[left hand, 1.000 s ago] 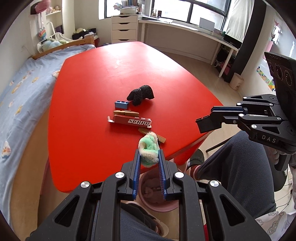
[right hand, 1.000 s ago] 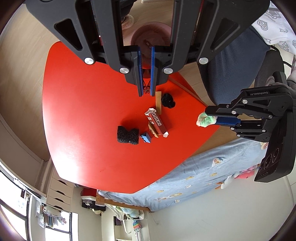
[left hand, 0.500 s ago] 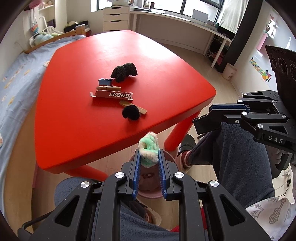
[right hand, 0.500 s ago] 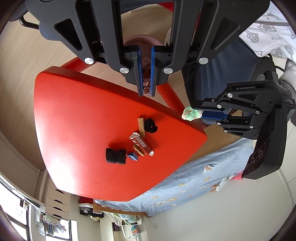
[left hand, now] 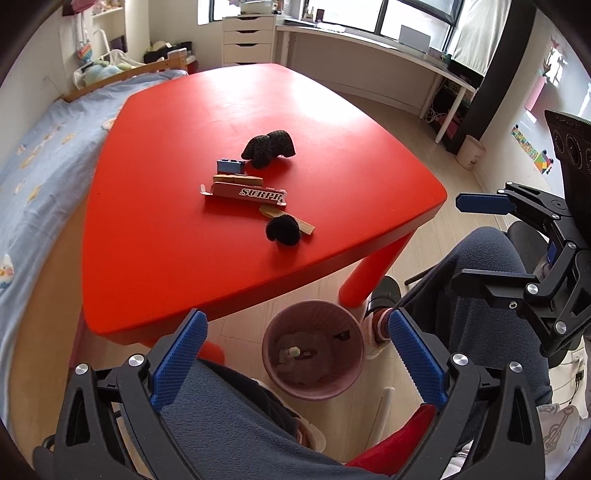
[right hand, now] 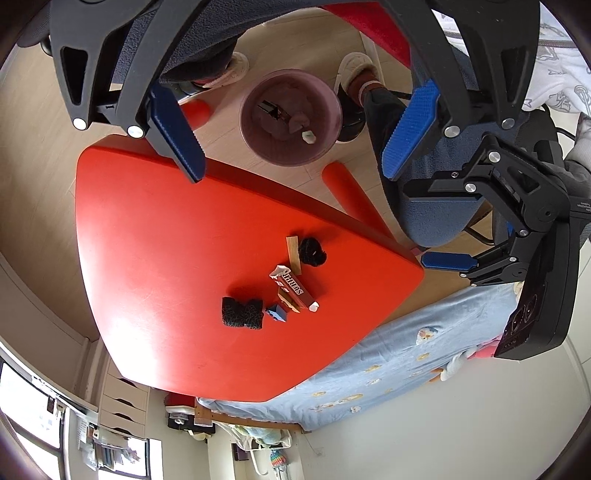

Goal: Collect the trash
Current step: 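Carry both items over the wastebasket and open both grippers to drop them, then move both grippers back over the table toward the black items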

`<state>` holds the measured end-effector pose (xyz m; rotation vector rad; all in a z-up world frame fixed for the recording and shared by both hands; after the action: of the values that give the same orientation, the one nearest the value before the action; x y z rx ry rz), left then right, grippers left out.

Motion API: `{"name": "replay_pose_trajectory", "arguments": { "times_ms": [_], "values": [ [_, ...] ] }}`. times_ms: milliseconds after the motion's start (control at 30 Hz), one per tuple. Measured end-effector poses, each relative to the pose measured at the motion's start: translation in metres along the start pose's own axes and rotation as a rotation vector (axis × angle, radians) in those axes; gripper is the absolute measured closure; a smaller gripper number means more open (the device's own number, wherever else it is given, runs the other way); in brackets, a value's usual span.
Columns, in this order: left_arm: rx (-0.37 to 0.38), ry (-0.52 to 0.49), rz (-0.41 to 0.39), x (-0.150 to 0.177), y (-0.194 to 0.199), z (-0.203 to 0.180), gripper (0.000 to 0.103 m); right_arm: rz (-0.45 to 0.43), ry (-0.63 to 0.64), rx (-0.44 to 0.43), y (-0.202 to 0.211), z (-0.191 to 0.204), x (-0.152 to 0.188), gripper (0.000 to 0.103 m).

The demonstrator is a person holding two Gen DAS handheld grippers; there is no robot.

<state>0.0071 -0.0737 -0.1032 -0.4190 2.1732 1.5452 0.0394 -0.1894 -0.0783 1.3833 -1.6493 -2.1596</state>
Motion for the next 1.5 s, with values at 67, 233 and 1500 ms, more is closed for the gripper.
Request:
{"name": "replay_pose_trajectory", "arguments": {
  "times_ms": [67,233,1500],
  "values": [
    [-0.007,0.006,-0.004,0.000,0.001,0.003,0.008,0.009,-0.011,0.001,-0.002,-0.002,0.001,0.004],
    [-0.009,0.018,-0.011,-0.001,0.003,0.006,0.008,0.018,-0.024,-0.001,-0.005,-0.004,0.003,0.003],
    [0.024,0.008,-0.024,-0.028,0.000,0.015,0.008,-0.026,-0.085,0.024,-0.009,-0.029,-0.045,0.003]
  ]
}}
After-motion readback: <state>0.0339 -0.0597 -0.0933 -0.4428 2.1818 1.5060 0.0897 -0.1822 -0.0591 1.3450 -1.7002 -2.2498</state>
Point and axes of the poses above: each gripper's, at about its wrist camera, not at the fingertips, and y roughly against the way its jaws point, z to its left, x to its underside, the point moved 9 cm from there along -y, roughly the way its jaws point, and after that the axes turned 11 degrees about x, right-handed, at the moved point
